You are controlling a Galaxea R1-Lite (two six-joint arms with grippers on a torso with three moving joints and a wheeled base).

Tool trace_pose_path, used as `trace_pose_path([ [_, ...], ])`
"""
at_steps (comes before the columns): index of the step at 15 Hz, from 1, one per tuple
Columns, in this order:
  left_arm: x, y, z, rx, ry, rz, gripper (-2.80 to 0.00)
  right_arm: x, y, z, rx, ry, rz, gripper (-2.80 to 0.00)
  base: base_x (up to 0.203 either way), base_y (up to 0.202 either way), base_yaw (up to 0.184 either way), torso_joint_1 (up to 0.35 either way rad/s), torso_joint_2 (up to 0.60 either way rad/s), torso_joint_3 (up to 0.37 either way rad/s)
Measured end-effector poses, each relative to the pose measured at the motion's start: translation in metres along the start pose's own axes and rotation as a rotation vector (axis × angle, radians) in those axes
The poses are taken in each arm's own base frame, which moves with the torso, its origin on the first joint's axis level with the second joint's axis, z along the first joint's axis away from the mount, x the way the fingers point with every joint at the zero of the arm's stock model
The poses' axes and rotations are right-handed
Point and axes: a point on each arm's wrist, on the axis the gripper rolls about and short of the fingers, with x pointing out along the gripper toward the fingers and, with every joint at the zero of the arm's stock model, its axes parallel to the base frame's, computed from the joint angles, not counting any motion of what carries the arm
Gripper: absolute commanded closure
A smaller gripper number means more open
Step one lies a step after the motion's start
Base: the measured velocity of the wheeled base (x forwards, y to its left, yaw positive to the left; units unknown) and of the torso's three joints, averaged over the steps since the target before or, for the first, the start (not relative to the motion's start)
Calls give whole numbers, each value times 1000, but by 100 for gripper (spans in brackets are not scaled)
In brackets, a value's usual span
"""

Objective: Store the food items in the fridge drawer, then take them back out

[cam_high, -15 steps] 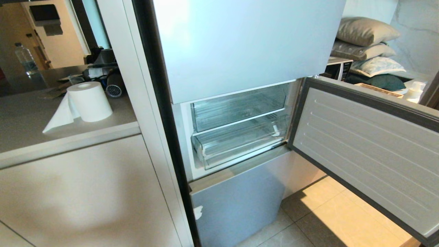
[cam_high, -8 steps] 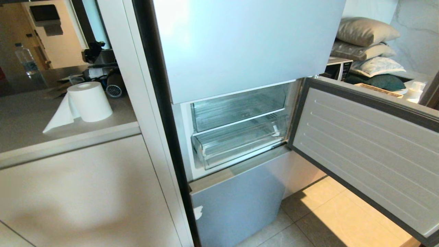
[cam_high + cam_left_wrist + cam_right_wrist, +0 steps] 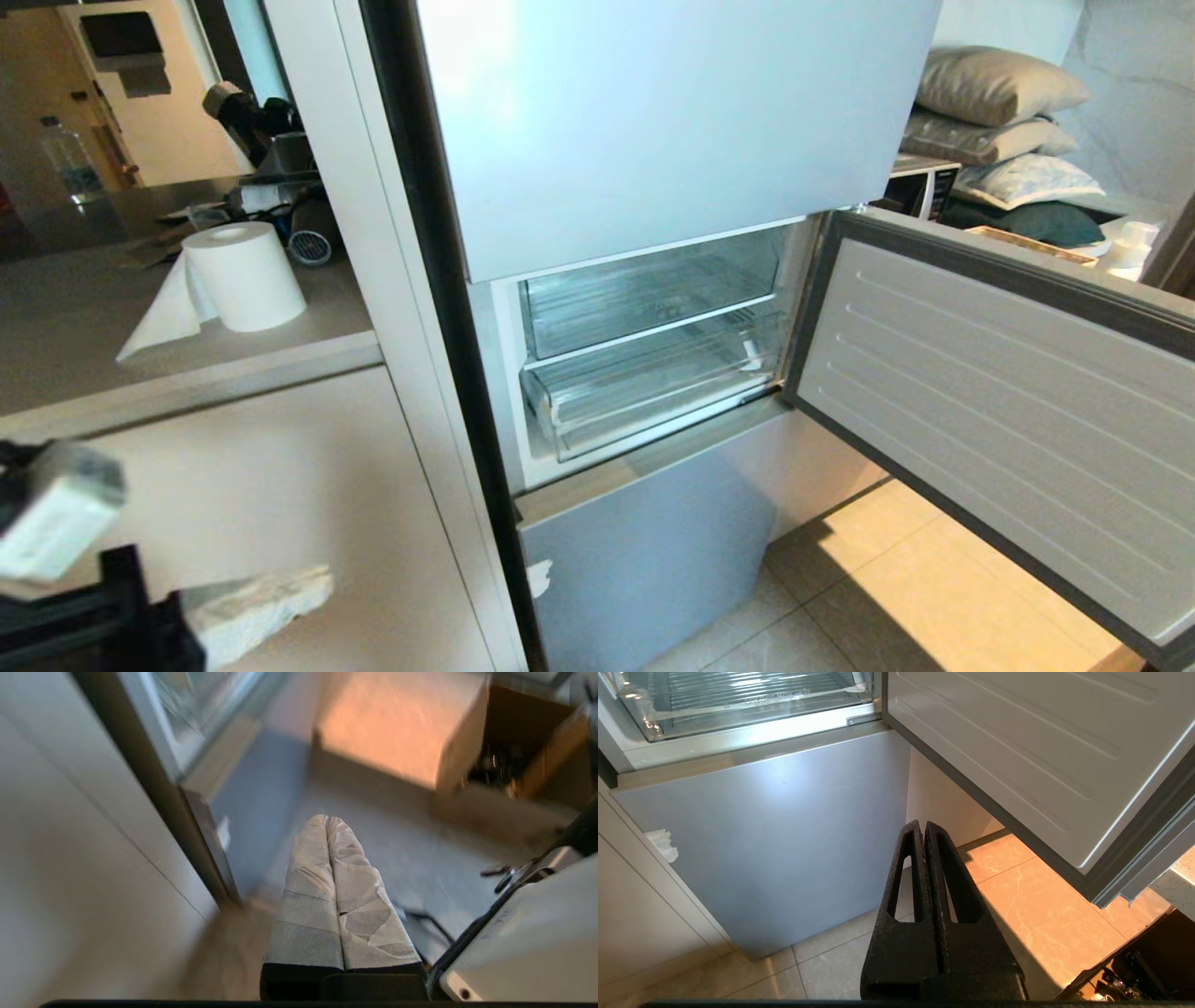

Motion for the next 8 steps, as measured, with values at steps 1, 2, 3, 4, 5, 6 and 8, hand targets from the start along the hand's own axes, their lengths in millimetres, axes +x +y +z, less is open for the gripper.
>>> trace_pose_path([
  [1,25,4,3,5,45,-12,0,0,0,0,-1,0,0,0,0,0,0,0,0,0],
  [2,52,4,4,16,75,-16,0,0,0,0,-1,0,0,0,0,0,0,0,0,0],
  [3,75,1,4,28,93,-16,0,0,0,0,0,0,0,0,0,0,0,0,0,0],
  [4,98,-6,3,43,93,-11,0,0,0,0,10,0,-1,0,0,0,0,0,0,0],
  [5,120,-13,2,52,87,9,0,0,0,0,19,-1,-3,0,0,0,0,0,0,0],
  [6,137,-18,1,57,71,35,0,0,0,0,21,-1,-4,0,0,0,0,0,0,0],
  [8,167,-27,5,62,9,116,0,0,0,0,20,-1,-4,0,0,0,0,0,0,0],
])
